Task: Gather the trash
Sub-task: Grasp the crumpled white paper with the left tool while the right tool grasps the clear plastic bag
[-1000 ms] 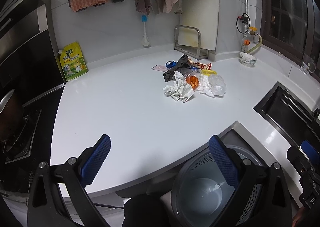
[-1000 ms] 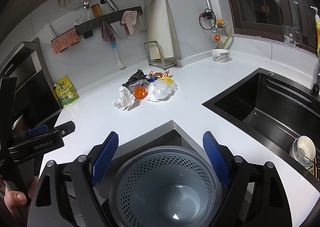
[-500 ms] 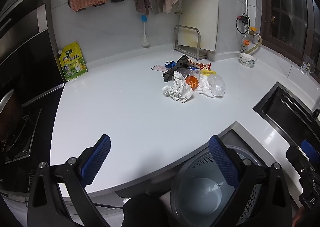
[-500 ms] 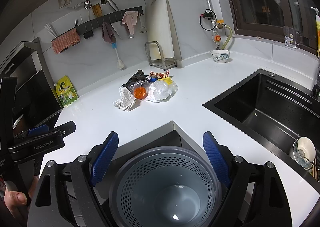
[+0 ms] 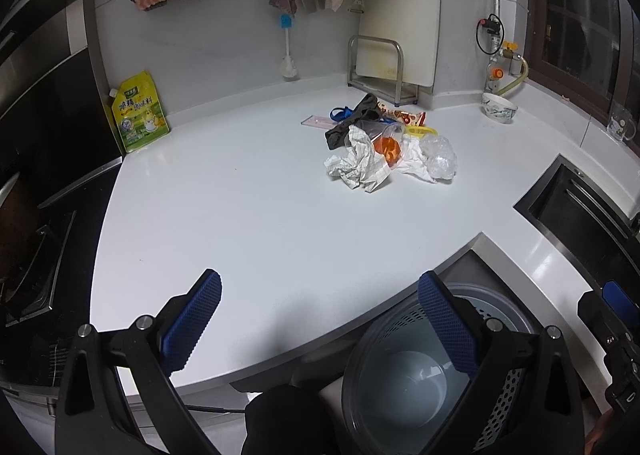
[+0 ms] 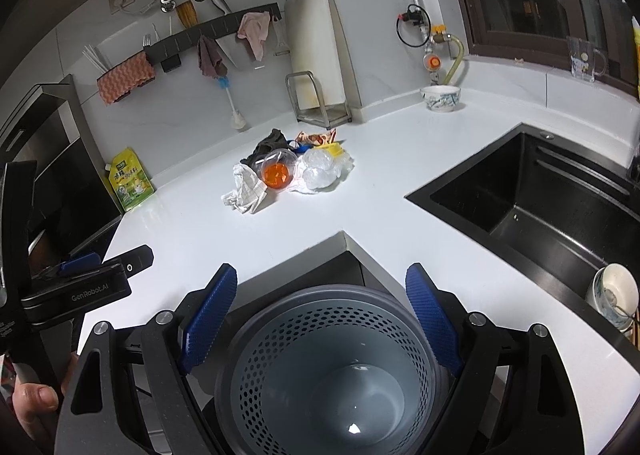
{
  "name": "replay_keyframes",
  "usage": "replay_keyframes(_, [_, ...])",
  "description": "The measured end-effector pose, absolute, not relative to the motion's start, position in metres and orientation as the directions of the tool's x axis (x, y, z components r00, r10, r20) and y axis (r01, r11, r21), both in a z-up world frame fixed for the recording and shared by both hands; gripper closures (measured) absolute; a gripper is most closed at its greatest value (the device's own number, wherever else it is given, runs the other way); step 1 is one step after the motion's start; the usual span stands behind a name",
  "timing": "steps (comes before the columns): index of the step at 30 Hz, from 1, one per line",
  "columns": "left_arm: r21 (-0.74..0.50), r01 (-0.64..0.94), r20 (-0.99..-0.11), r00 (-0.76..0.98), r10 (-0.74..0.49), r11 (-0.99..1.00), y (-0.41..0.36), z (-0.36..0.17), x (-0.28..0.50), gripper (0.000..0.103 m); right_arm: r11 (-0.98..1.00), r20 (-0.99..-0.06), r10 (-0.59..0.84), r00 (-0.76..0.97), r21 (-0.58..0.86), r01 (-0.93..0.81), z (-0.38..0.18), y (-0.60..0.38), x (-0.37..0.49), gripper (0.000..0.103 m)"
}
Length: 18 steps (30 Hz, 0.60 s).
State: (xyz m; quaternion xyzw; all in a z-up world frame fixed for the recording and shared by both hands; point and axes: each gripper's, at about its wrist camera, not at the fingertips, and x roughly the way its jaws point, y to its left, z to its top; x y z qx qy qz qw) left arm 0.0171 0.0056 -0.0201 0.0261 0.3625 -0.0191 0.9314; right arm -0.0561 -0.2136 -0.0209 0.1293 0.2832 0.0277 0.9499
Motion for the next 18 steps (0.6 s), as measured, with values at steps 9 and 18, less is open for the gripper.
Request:
replay_keyframes(9, [0.030, 0.056, -0.705, 0.709, -0.019, 0.998, 0.004, -0.036, 0.064, 0.006, 0.967, -0.547, 0.134, 0.826, 0.254, 0.011, -0.026, -0.224, -0.005, 0.021])
replay_keyframes(18, [-0.009, 0.036, -0.723, 0.690, -0.032, 0.999, -0.003, -0.044, 0.134, 0.006, 0.962, -0.585, 0.187, 0.789, 0.272, -0.026, -0.029, -0.234, 0.088, 0.021])
